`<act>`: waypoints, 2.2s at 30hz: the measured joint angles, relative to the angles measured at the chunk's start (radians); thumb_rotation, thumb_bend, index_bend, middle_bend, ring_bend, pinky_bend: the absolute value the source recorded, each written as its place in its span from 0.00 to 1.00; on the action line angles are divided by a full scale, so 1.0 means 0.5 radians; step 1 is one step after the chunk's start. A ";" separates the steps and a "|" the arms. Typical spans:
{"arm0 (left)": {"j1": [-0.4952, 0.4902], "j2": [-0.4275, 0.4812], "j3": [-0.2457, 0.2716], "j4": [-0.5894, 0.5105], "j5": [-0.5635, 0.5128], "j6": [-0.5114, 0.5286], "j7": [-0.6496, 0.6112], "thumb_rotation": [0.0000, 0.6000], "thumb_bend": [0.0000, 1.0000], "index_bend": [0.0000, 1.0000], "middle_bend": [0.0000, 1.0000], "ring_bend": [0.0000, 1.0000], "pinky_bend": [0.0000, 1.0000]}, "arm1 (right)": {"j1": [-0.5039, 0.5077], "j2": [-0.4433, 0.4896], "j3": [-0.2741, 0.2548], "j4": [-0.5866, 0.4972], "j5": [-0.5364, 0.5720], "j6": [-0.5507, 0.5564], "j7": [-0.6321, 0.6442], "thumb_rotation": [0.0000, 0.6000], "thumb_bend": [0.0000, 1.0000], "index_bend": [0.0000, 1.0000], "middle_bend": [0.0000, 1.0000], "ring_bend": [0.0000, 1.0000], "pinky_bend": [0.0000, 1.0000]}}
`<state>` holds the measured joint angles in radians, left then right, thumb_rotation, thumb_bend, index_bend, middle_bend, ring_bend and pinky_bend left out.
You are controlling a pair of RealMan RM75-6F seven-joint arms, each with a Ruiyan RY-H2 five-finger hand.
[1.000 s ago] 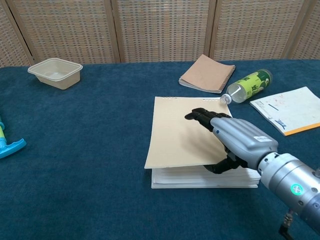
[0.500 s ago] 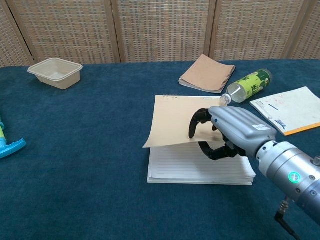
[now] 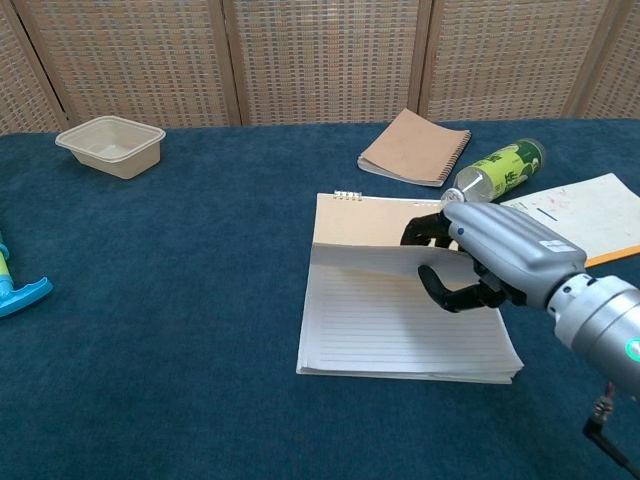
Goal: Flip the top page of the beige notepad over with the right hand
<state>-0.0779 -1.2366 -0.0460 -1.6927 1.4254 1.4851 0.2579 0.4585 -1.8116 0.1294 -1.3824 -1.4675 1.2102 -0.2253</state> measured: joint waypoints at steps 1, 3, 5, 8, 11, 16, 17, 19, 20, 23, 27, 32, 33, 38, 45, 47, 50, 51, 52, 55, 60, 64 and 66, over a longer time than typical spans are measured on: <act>0.000 0.000 0.000 -0.001 0.000 0.001 -0.001 1.00 0.07 0.00 0.00 0.00 0.08 | -0.003 0.021 -0.012 -0.011 -0.005 -0.003 0.011 1.00 0.79 0.68 0.56 0.50 0.61; 0.001 0.001 0.001 -0.002 0.002 0.002 -0.001 1.00 0.07 0.00 0.00 0.00 0.08 | -0.012 0.081 -0.046 -0.036 -0.026 -0.007 0.031 1.00 0.79 0.68 0.56 0.50 0.61; -0.001 -0.002 0.003 -0.002 0.005 -0.002 0.010 1.00 0.07 0.00 0.00 0.00 0.08 | -0.027 0.153 -0.092 -0.075 -0.064 0.002 0.061 1.00 0.79 0.68 0.56 0.50 0.61; -0.002 -0.007 0.008 -0.005 0.012 -0.001 0.023 1.00 0.07 0.00 0.00 0.00 0.08 | -0.054 0.284 -0.177 -0.156 -0.159 0.031 0.130 1.00 0.79 0.68 0.56 0.50 0.61; 0.000 -0.010 0.012 -0.010 0.019 0.004 0.030 1.00 0.07 0.00 0.00 0.00 0.08 | -0.086 0.382 -0.260 -0.235 -0.255 0.082 0.166 1.00 0.79 0.68 0.56 0.50 0.61; 0.003 -0.010 0.016 -0.014 0.026 0.009 0.033 1.00 0.07 0.00 0.00 0.00 0.08 | -0.143 0.488 -0.372 -0.334 -0.360 0.148 0.171 1.00 0.79 0.68 0.56 0.50 0.61; 0.004 -0.010 0.017 -0.015 0.028 0.010 0.032 1.00 0.07 0.00 0.00 0.00 0.08 | -0.152 0.504 -0.390 -0.344 -0.373 0.154 0.176 1.00 0.79 0.68 0.56 0.51 0.61; 0.004 -0.009 0.019 -0.017 0.031 0.010 0.032 1.00 0.07 0.00 0.00 0.00 0.08 | -0.172 0.536 -0.427 -0.362 -0.396 0.166 0.202 1.00 0.79 0.68 0.56 0.51 0.61; 0.004 -0.010 0.020 -0.017 0.032 0.009 0.034 1.00 0.07 0.00 0.00 0.00 0.08 | -0.181 0.547 -0.443 -0.370 -0.404 0.171 0.216 1.00 0.79 0.68 0.56 0.51 0.61; 0.003 -0.011 0.022 -0.018 0.035 0.007 0.039 1.00 0.07 0.00 0.00 0.00 0.08 | -0.208 0.570 -0.478 -0.388 -0.423 0.183 0.244 1.00 0.79 0.68 0.56 0.51 0.62; 0.003 -0.012 0.024 -0.020 0.041 0.009 0.042 1.00 0.07 0.00 0.00 0.00 0.08 | -0.231 0.588 -0.518 -0.387 -0.454 0.198 0.247 1.00 0.79 0.68 0.56 0.51 0.62; 0.003 -0.012 0.025 -0.022 0.039 0.006 0.039 1.00 0.07 0.00 0.00 0.00 0.08 | -0.294 0.612 -0.583 -0.373 -0.504 0.270 0.282 1.00 0.79 0.68 0.56 0.51 0.62; 0.003 -0.012 0.026 -0.022 0.041 0.005 0.040 1.00 0.07 0.00 0.00 0.00 0.08 | -0.314 0.619 -0.601 -0.365 -0.519 0.293 0.291 1.00 0.79 0.68 0.56 0.51 0.62; 0.006 -0.008 0.029 -0.028 0.054 0.016 0.034 1.00 0.07 0.00 0.00 0.00 0.08 | -0.383 0.647 -0.660 -0.331 -0.574 0.378 0.318 1.00 0.79 0.68 0.57 0.51 0.62; 0.011 -0.009 0.037 -0.035 0.069 0.024 0.046 1.00 0.07 0.00 0.00 0.00 0.08 | -0.432 0.697 -0.708 -0.312 -0.666 0.450 0.360 1.00 0.79 0.68 0.57 0.51 0.62; 0.012 -0.011 0.037 -0.037 0.069 0.024 0.049 1.00 0.07 0.00 0.00 0.00 0.08 | -0.436 0.707 -0.713 -0.319 -0.681 0.454 0.353 1.00 0.79 0.68 0.57 0.51 0.62; 0.013 -0.012 0.037 -0.037 0.068 0.025 0.053 1.00 0.07 0.00 0.00 0.00 0.08 | -0.434 0.717 -0.706 -0.339 -0.686 0.443 0.345 1.00 0.79 0.68 0.57 0.51 0.62; 0.013 -0.013 0.037 -0.036 0.068 0.025 0.055 1.00 0.07 0.00 0.00 0.00 0.08 | -0.429 0.718 -0.695 -0.343 -0.684 0.435 0.346 1.00 0.79 0.68 0.57 0.51 0.62; 0.013 -0.014 0.038 -0.035 0.069 0.024 0.056 1.00 0.07 0.00 0.00 0.00 0.08 | -0.424 0.717 -0.685 -0.345 -0.683 0.430 0.345 1.00 0.79 0.68 0.57 0.51 0.62; 0.012 -0.018 0.037 -0.031 0.066 0.022 0.062 1.00 0.07 0.00 0.00 0.00 0.08 | -0.397 0.708 -0.638 -0.346 -0.683 0.411 0.326 1.00 0.79 0.68 0.57 0.51 0.62; 0.008 -0.023 0.029 -0.019 0.042 0.008 0.061 1.00 0.07 0.00 0.00 0.00 0.08 | -0.325 0.687 -0.516 -0.362 -0.661 0.355 0.277 1.00 0.79 0.69 0.57 0.51 0.62; -0.006 -0.035 0.018 0.012 0.018 -0.022 0.062 1.00 0.07 0.00 0.00 0.00 0.08 | -0.241 0.671 -0.373 -0.373 -0.605 0.285 0.226 1.00 0.79 0.69 0.57 0.51 0.62; -0.014 -0.047 0.014 0.032 0.010 -0.034 0.063 1.00 0.07 0.00 0.00 0.00 0.08 | -0.185 0.661 -0.285 -0.379 -0.562 0.238 0.198 1.00 0.79 0.69 0.57 0.51 0.62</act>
<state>-0.0850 -1.2602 -0.0390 -1.6765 1.4303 1.4679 0.2894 0.3659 -1.4809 -0.0132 -1.5718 -1.7486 1.3290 -0.1262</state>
